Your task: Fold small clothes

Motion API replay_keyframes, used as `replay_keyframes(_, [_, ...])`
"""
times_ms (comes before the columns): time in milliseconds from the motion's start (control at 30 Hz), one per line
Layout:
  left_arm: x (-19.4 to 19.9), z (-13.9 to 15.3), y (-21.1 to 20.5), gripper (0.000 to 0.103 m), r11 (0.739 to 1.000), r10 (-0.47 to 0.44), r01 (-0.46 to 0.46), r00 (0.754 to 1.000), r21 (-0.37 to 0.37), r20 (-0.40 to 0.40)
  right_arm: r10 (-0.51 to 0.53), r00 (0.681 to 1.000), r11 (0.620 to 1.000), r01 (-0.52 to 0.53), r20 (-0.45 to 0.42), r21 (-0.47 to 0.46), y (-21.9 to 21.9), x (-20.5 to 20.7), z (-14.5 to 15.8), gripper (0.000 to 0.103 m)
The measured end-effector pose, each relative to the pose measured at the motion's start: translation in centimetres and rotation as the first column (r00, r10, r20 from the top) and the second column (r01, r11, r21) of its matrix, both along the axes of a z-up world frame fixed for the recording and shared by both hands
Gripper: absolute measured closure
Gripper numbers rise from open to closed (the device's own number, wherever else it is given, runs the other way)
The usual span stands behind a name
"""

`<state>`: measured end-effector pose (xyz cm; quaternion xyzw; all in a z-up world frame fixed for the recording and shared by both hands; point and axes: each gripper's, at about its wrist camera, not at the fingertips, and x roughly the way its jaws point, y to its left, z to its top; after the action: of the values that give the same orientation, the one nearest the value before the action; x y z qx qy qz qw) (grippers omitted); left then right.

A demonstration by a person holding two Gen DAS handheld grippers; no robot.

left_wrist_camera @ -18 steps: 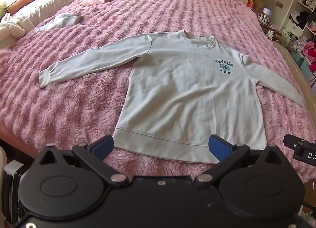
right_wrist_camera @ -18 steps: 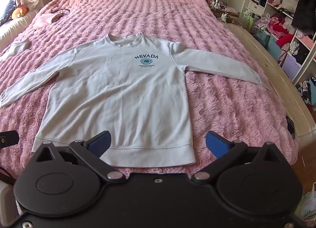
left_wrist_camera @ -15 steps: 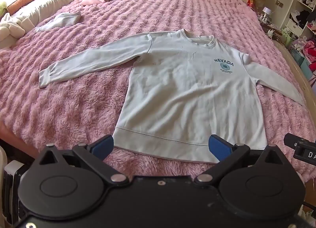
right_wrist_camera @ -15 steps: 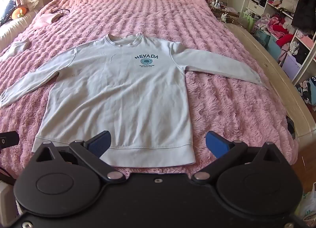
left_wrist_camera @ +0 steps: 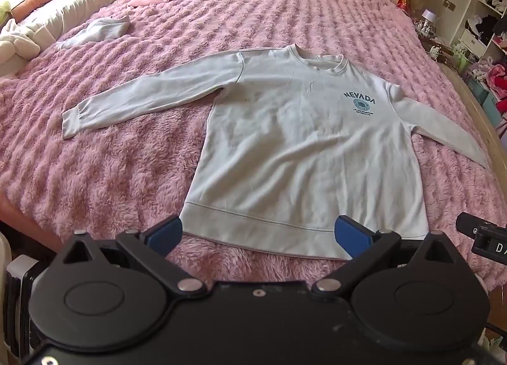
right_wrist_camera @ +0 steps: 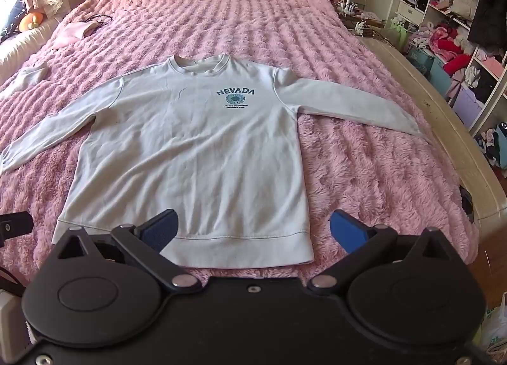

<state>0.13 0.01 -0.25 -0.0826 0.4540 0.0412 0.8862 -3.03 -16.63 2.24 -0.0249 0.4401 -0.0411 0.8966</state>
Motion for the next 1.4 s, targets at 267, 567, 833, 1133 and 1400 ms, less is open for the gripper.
replay_keyframes(267, [0.01, -0.04, 0.05, 0.0, 1.0, 0.001, -0.001, 1.0, -0.002, -0.005, 0.0, 1.0, 1.0, 0.0, 0.0, 0.001, -0.09, 0.06, -0.02, 0.0])
replay_keyframes(567, [0.02, -0.08, -0.01, 0.0, 1.0, 0.001, -0.001, 1.0, -0.002, -0.007, -0.001, 1.0, 1.0, 0.001, 0.001, 0.001, -0.15, 0.07, 0.0, 0.0])
replay_keyframes(833, [0.04, -0.09, -0.01, 0.0, 1.0, 0.0, 0.0, 1.0, -0.001, -0.007, 0.001, 1.0, 1.0, -0.001, 0.0, 0.003, -0.16, 0.05, 0.01, 0.0])
replay_keyframes(1133, [0.09, 0.06, -0.08, 0.0, 1.0, 0.002, -0.002, 1.0, -0.003, -0.011, 0.001, 1.0, 1.0, -0.001, 0.0, 0.002, -0.16, 0.0, 0.03, 0.0])
replay_keyframes(1400, [0.08, 0.13, -0.13, 0.0, 1.0, 0.0, 0.0, 1.0, -0.002, -0.01, 0.0, 1.0, 1.0, 0.0, 0.0, 0.003, -0.14, -0.01, 0.02, 0.0])
